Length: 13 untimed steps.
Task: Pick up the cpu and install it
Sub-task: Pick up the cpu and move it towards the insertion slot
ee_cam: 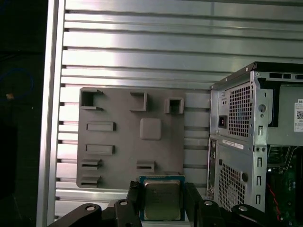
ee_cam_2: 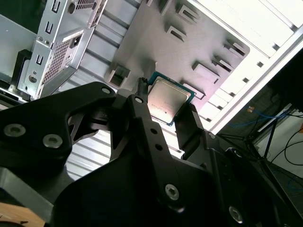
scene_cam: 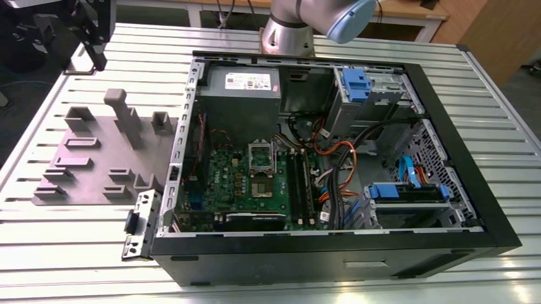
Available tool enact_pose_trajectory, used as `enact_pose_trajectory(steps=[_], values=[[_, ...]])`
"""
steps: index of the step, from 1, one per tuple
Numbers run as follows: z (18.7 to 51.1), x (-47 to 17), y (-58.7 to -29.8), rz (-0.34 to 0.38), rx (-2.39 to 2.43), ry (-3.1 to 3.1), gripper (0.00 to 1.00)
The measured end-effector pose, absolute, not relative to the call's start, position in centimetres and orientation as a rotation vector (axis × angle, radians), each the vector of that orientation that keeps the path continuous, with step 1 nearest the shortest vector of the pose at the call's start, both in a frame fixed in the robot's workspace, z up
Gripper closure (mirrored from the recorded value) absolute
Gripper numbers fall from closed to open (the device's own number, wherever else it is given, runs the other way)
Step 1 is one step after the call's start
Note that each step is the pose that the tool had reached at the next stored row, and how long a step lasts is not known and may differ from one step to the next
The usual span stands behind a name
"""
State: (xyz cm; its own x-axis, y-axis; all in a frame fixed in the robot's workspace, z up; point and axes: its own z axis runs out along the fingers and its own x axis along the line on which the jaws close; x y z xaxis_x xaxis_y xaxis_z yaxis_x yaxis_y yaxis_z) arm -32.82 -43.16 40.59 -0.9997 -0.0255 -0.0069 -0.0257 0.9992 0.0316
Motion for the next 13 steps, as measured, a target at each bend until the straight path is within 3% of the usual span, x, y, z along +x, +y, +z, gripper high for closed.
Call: enact_pose_trajectory(steps=[13], values=[[40.60, -31.96, -43.16, 0.050, -0.040, 3.134, 0.53]])
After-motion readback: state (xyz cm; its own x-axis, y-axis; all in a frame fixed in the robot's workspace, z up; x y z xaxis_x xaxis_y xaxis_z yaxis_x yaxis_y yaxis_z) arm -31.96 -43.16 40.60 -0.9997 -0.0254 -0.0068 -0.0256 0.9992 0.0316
